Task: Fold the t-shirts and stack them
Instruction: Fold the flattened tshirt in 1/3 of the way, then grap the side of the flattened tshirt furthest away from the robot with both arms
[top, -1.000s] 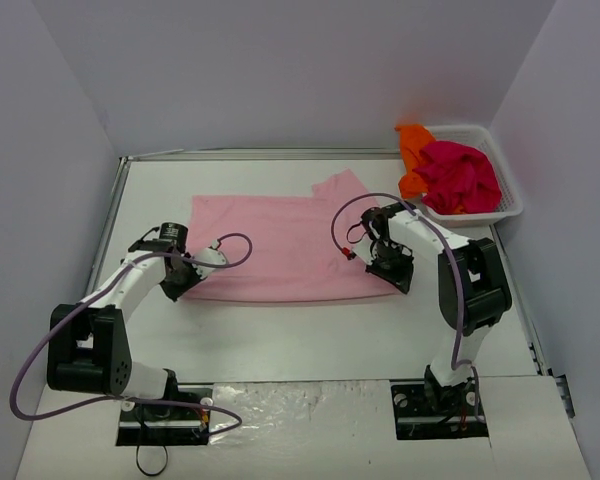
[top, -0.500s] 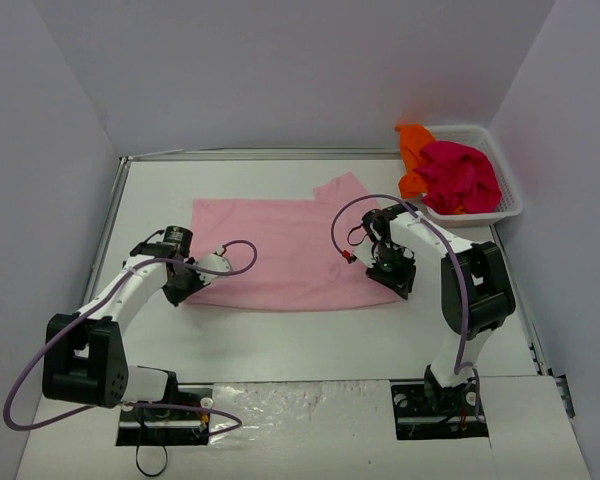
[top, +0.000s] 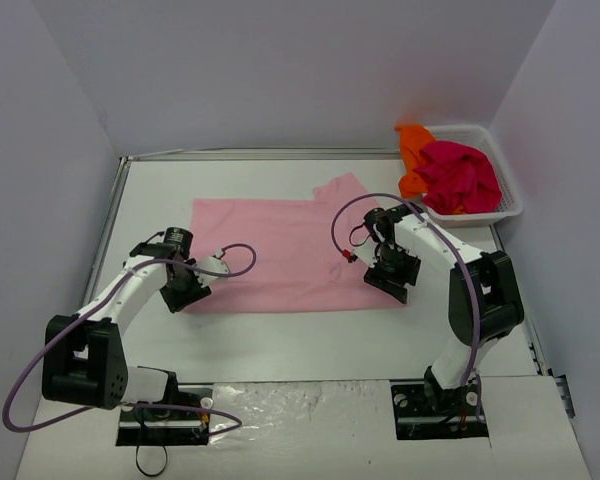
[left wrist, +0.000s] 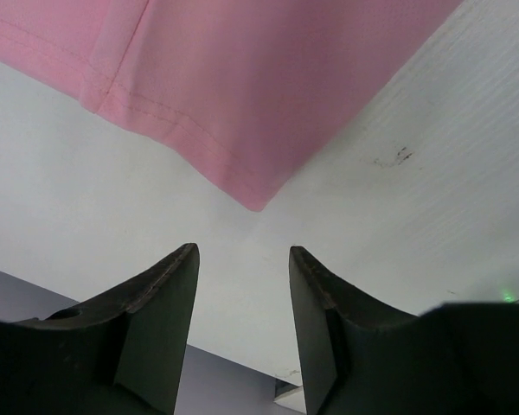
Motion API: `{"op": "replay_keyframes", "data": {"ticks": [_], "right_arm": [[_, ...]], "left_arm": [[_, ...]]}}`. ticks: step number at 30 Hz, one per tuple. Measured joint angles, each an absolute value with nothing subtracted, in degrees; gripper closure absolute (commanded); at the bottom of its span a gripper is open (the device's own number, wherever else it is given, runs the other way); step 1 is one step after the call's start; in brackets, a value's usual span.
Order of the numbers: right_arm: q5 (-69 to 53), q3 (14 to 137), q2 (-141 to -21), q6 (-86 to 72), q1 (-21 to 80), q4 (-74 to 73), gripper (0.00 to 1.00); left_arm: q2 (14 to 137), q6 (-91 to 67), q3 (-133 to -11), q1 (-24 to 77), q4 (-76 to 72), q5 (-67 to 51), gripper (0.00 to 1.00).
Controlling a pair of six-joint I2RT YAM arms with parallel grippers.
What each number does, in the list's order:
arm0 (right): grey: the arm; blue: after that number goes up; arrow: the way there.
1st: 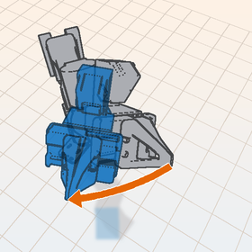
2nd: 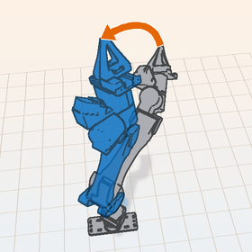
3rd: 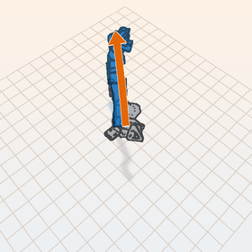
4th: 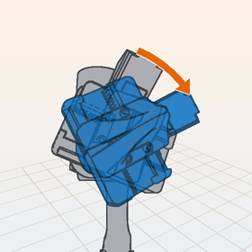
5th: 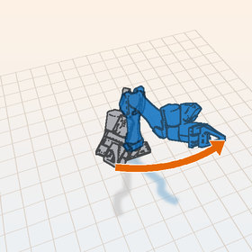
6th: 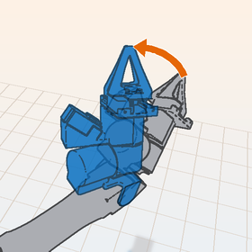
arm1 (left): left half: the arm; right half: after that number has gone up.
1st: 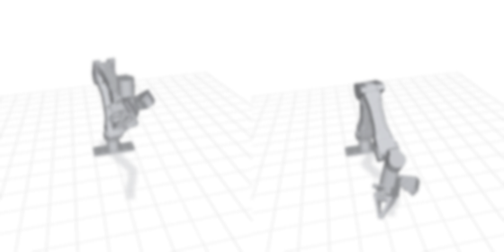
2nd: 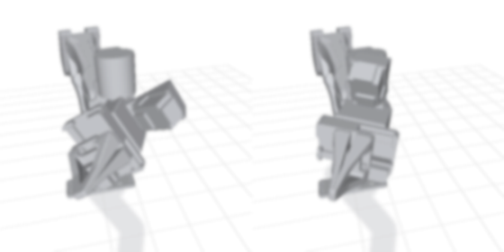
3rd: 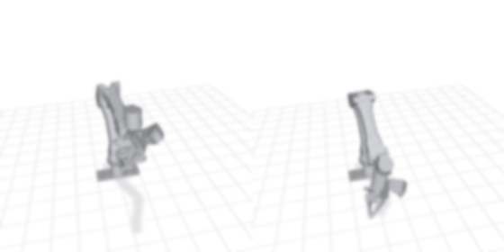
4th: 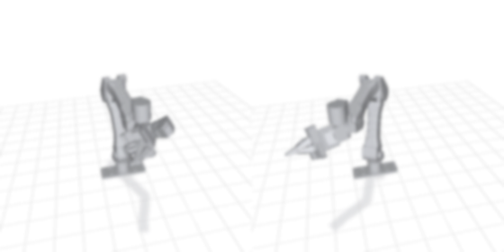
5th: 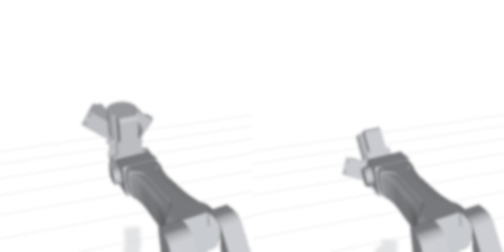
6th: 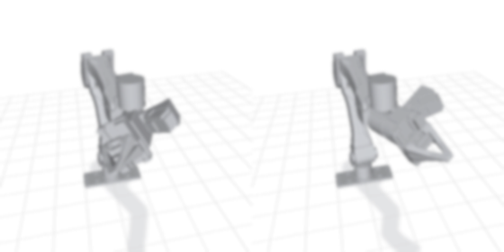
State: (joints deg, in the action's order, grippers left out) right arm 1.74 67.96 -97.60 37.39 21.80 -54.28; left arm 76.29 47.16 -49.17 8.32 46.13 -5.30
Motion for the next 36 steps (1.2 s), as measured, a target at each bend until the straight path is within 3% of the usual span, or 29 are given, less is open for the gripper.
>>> {"op": "replay_keyframes", "data": {"ticks": [8, 18, 29, 36], "right_arm": [[1.19, 73.63, -97.41, 37.78, 21.74, -53.95, 0.51], [0.21, 96.14, -102.0, 37.52, 20.67, -50.35, 0.5], [1.54, 129.4, -126.76, 33.65, 18.11, -43.55, 0.46], [2.11, 133.62, -136.46, 33.26, 17.52, -41.82, 0.45]], "left_arm": [[76.01, 43.57, -50.81, 7.73, 43.27, -4.47, 0.51], [82.13, 30.89, -71.35, 4.75, 38.26, -11.79, 0.43], [112.05, 15.51, -99.81, -1.23, 33.98, -19.35, 0.43], [128.11, 10.13, -112.27, -4.84, 34.5, -21.69, 0.43]]}}
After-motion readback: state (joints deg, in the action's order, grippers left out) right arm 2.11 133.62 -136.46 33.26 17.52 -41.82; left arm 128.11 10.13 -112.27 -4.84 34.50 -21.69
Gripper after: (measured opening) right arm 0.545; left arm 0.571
